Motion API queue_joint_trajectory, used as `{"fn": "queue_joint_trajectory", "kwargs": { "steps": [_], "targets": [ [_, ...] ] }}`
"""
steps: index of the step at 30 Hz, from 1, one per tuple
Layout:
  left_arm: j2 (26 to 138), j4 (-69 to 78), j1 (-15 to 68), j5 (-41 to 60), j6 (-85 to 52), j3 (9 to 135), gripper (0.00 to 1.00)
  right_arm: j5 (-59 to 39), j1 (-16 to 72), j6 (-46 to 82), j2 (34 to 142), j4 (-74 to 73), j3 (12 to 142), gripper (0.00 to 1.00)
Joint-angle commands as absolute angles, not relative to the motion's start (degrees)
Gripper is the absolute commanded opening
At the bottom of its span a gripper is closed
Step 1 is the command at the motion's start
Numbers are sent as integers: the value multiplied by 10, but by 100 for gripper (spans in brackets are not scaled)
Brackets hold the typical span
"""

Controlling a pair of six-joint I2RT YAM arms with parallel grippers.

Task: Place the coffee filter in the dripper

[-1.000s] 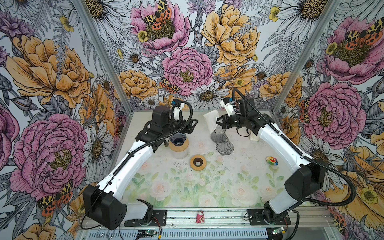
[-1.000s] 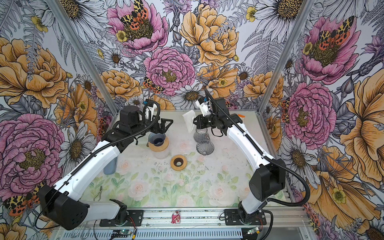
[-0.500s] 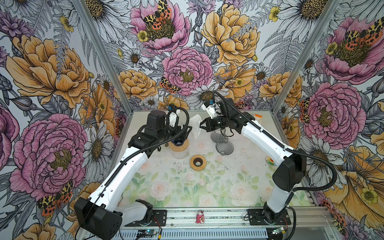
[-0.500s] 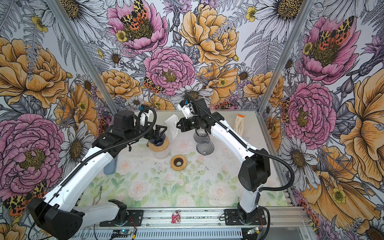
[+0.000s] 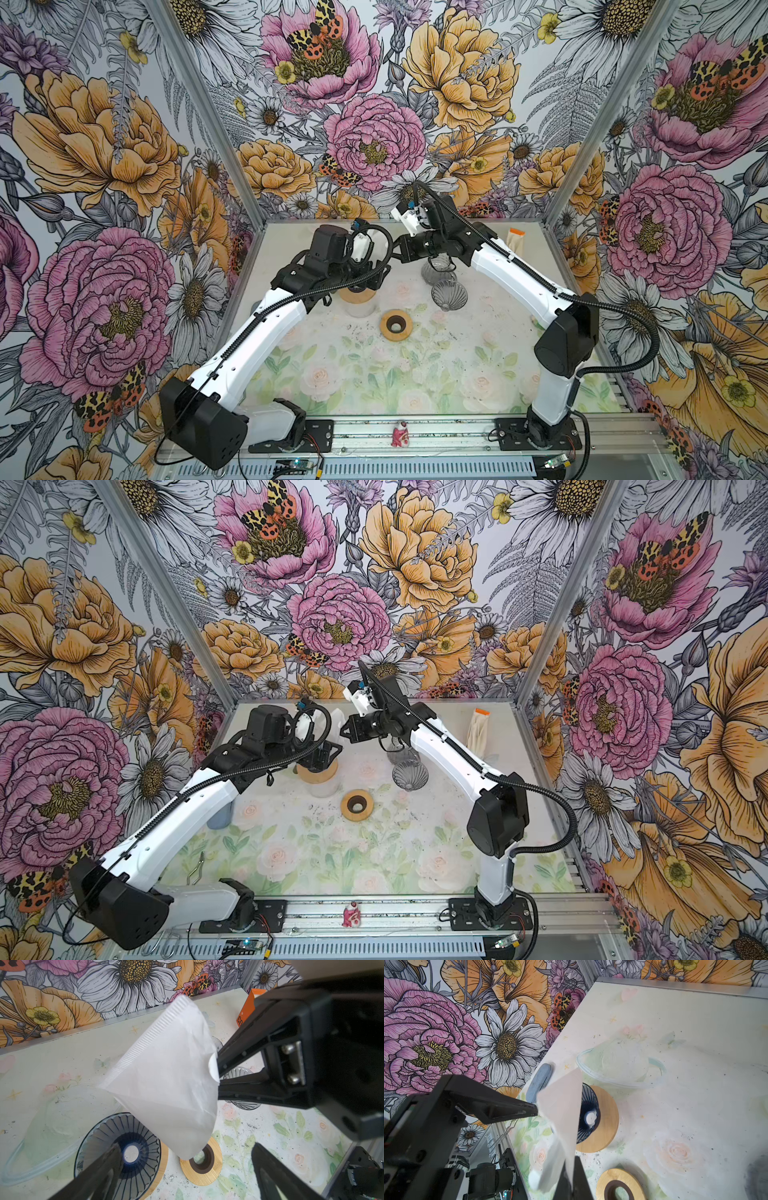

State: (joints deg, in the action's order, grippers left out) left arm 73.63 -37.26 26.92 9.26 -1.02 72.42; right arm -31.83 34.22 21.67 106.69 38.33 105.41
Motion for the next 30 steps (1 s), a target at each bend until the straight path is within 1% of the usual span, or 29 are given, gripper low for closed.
{"fn": "queue_joint_trajectory", "kwargs": {
  "steps": [1, 5, 17, 22, 30],
  "targets": [
    [749, -375, 275, 40, 4, 744, 99, -329, 346, 224, 1079, 381, 1071, 0],
    [757, -376, 266, 3, 7, 757, 99, -333, 345, 221, 1077, 381, 1065, 0],
    [780, -375, 240, -21, -8, 771, 98, -358, 345, 220, 1076, 382, 1058, 0],
    [767, -373, 238, 44, -5, 770, 98, -349, 345, 223, 1078, 381, 1055, 0],
    [759, -364, 249, 98, 0, 752, 99, -348, 346, 233, 1090, 381, 1065, 0]
  ]
}}
